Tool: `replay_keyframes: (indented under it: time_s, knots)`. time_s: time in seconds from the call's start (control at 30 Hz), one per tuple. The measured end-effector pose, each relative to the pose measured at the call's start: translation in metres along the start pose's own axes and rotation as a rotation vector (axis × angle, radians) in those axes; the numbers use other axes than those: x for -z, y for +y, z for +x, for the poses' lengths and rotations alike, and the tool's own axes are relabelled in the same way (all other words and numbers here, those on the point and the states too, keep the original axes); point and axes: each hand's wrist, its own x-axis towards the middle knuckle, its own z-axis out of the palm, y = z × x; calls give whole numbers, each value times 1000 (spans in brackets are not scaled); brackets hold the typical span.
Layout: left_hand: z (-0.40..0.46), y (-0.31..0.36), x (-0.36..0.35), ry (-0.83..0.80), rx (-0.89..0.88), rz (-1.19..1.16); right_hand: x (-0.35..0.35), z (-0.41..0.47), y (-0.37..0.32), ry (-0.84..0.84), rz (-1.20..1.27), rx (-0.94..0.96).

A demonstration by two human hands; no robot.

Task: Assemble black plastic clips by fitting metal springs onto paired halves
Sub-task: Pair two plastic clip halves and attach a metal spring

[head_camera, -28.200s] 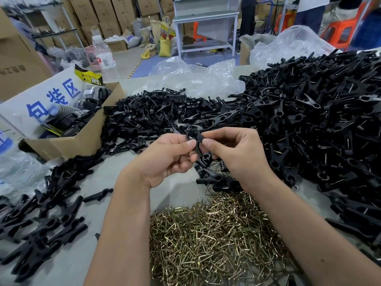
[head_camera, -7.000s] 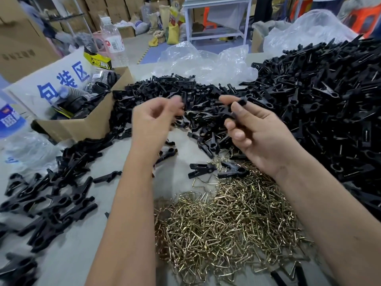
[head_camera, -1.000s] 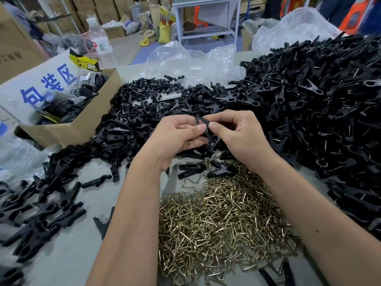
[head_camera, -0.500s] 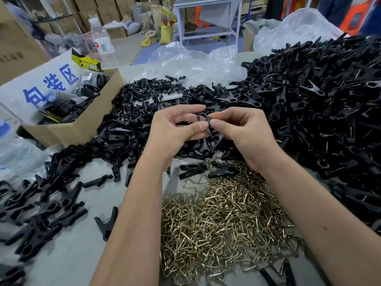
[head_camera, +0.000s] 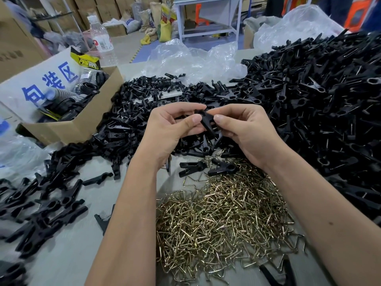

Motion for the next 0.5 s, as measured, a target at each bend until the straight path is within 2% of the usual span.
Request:
replay_keyframes:
  time_s: [0.13, 0.23, 0.27, 0.4, 0.5]
  knots:
    - [2, -3, 3, 32, -10, 90, -7, 1, 2, 61, -70, -9]
    - [5, -3, 15, 148, -21, 155, -7, 1, 1, 101, -422, 98]
    - [6, -2, 20, 201, -32, 159, -7, 0, -3, 35, -544, 147]
    - [8, -3, 34, 385, -98, 189, -26, -11, -21, -577, -738, 95]
    - [7, -6, 35, 427, -100, 198, -46, -16, -20, -733, -1068, 187]
